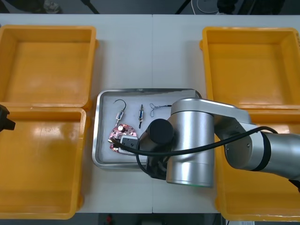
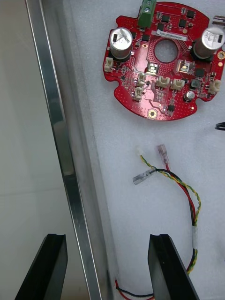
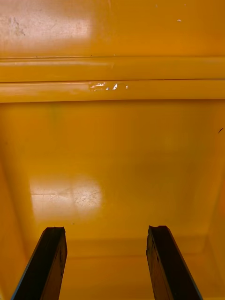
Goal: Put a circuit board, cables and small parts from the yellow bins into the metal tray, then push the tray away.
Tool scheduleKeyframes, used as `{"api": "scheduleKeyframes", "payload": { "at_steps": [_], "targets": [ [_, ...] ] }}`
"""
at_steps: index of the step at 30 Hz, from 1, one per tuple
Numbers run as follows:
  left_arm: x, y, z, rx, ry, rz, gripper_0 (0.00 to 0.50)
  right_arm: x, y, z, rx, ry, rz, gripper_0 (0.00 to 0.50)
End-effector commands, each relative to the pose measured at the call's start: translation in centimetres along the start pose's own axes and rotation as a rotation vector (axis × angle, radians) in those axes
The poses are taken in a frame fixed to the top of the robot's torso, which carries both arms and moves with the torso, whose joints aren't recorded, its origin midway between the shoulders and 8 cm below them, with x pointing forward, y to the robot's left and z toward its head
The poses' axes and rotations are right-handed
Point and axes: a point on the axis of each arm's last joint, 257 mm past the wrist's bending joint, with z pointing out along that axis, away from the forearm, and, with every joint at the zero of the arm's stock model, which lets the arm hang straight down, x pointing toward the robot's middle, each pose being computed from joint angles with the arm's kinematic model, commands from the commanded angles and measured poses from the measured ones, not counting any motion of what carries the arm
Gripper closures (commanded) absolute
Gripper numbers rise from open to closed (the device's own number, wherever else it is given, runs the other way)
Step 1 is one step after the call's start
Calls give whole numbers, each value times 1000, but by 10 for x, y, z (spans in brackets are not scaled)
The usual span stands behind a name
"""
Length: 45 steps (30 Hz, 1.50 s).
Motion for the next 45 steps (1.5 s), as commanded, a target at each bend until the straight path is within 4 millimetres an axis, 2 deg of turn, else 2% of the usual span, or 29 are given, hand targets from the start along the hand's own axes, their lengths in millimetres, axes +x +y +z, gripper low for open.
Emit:
{"api": "scheduleKeyframes", "payload": {
  "at_steps": [1, 11, 20, 33, 34, 35, 36, 37, 38, 40, 45],
  "targets": [
    [-7, 13, -21, -43, -44, 35, 0, -17, 7, 7, 24, -17, -124, 0],
    [-8, 12, -22, -39, -48, 34, 0, -3, 22, 30, 37, 36, -199, 0],
    [-8, 11, -23, -39, -50, 36, 0, -12, 28, 42, 29, 50, -194, 0],
    [-8, 11, -23, -39, -50, 36, 0, -14, 24, 53, 47, 65, -187, 0],
    [-8, 11, -23, -39, -50, 36, 0, -15, 24, 52, 48, 63, -186, 18],
    [-8, 11, -23, -39, -50, 36, 0, -14, 24, 53, 46, 65, -184, 100],
    [-8, 11, -23, -39, -50, 36, 0, -14, 23, 53, 47, 65, -180, 100],
    [-8, 11, -23, -39, -50, 36, 0, -14, 24, 52, 45, 63, -181, 392],
    [-8, 11, -23, -39, -50, 36, 0, -14, 24, 53, 46, 65, -179, 438],
    [-8, 11, -23, -39, -50, 36, 0, -15, 23, 52, 49, 62, -178, 493],
    [-8, 11, -23, -39, -50, 36, 0, -17, 16, 52, 78, 59, -187, 500]
  ]
}}
